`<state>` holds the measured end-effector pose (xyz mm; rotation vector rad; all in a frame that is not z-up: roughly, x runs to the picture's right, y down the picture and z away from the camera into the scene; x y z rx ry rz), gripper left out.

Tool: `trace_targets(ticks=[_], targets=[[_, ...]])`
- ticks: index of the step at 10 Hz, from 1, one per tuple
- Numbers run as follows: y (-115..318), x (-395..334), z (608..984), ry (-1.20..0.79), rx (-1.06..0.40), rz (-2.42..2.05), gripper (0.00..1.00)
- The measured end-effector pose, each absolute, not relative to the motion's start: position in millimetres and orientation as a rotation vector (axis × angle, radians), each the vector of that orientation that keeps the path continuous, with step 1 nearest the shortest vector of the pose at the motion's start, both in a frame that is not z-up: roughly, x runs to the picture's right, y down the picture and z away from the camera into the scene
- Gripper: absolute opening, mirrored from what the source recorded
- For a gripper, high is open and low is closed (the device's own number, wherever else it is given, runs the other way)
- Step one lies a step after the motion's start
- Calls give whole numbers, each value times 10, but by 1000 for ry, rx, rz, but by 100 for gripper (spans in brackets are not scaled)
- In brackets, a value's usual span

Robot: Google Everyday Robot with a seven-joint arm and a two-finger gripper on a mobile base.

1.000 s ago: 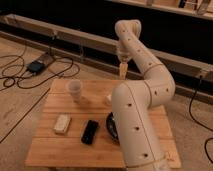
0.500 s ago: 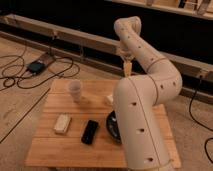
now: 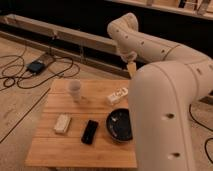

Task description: Move the arm in a circular motion

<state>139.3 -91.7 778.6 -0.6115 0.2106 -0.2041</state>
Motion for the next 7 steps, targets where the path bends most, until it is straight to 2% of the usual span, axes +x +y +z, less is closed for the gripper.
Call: trace_targets(ticks=[4,7], targets=[[-211,483,7166,-83,-670,-321,80],[136,203,7040,-268,-811,-432,80]])
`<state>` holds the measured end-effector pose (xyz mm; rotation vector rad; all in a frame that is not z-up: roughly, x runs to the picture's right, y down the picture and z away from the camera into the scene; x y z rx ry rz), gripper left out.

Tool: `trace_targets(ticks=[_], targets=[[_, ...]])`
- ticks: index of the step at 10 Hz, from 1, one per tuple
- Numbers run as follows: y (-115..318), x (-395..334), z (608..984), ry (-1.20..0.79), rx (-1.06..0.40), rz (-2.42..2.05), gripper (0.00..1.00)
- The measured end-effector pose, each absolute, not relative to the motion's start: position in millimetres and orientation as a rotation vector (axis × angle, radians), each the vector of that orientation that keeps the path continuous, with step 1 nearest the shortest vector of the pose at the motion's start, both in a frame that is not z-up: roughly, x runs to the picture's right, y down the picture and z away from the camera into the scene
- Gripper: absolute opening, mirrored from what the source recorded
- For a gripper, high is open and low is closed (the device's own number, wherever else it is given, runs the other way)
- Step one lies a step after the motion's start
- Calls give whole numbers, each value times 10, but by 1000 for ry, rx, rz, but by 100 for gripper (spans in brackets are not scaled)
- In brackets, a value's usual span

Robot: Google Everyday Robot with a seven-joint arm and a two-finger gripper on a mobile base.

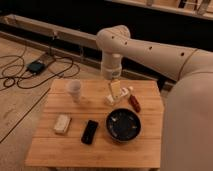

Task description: Move the arm in a circular motion

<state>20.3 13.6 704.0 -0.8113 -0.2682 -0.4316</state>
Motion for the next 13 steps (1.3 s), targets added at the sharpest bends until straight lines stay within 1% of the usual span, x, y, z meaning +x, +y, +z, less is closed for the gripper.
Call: trace_targets(ticks=[1,3,7,8,10,11,13], targets=[[175,191,7075,-300,-855,-483,80],[212,175,7105,-333,-894,-531,80],[200,170,7113,-343,-895,-539,80],[152,129,7138,-360,-882,-561,80],[-5,-200,7159,-433,-813,-652,80],[-96,-425,7119,-481,-758,-724,80],[-133,-654,7017,-526,-706,-815,80]])
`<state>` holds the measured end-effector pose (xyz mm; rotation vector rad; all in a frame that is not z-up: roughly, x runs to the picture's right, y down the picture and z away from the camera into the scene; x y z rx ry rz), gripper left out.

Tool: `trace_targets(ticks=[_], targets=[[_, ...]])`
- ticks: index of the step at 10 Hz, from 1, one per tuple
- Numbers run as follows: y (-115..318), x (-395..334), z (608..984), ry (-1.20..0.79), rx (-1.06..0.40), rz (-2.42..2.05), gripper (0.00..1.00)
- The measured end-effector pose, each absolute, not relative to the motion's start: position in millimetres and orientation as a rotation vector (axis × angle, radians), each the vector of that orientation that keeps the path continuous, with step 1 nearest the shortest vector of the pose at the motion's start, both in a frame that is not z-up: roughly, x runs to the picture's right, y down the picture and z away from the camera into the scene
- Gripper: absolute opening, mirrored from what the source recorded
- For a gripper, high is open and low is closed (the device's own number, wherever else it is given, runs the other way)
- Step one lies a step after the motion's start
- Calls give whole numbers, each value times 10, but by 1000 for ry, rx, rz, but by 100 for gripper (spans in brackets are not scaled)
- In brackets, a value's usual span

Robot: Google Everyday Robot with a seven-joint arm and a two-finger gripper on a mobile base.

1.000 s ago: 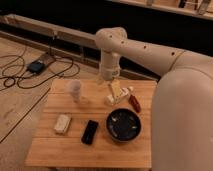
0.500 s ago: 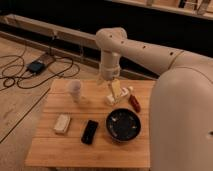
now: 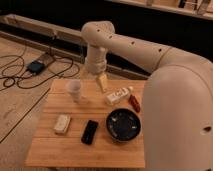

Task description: Move the arm in a circular motion

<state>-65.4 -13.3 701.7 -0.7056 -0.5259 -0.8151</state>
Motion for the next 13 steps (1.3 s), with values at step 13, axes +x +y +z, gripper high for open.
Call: trace_targets(ticks=[13], targets=[[353,-1555,6408,-986,-580,-1000,80]])
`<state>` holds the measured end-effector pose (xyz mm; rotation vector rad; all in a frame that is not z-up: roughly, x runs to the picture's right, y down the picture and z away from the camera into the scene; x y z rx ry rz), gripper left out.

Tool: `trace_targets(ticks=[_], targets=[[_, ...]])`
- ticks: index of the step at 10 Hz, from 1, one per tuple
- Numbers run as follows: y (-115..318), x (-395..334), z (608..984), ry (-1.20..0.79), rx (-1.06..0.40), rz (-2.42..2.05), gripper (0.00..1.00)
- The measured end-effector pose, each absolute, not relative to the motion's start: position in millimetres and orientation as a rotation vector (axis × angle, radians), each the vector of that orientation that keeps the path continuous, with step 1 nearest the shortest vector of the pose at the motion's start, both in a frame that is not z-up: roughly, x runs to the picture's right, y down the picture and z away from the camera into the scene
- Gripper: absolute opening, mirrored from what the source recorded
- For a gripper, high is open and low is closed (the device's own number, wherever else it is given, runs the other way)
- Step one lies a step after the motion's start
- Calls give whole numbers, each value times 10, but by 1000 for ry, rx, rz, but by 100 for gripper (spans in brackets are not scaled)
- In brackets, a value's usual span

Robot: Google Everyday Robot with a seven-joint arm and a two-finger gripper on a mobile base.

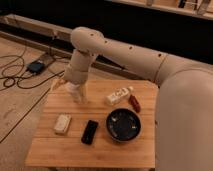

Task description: Move the arm in a circular motion

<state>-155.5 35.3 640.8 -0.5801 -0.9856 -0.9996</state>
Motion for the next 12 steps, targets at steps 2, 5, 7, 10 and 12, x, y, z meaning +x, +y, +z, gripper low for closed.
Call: trace_targets(ticks=[2,5,7,10,12], targets=[[332,-1414,6527,-942,-562,-1004,80],[374,-1053,6637,-819,-553,-1007,80],[442,-739,6691,-733,-569,-976,80],[498,-115,6855,-613,-617,-838,80],[445,233,6983,-555,-638,-757,80]])
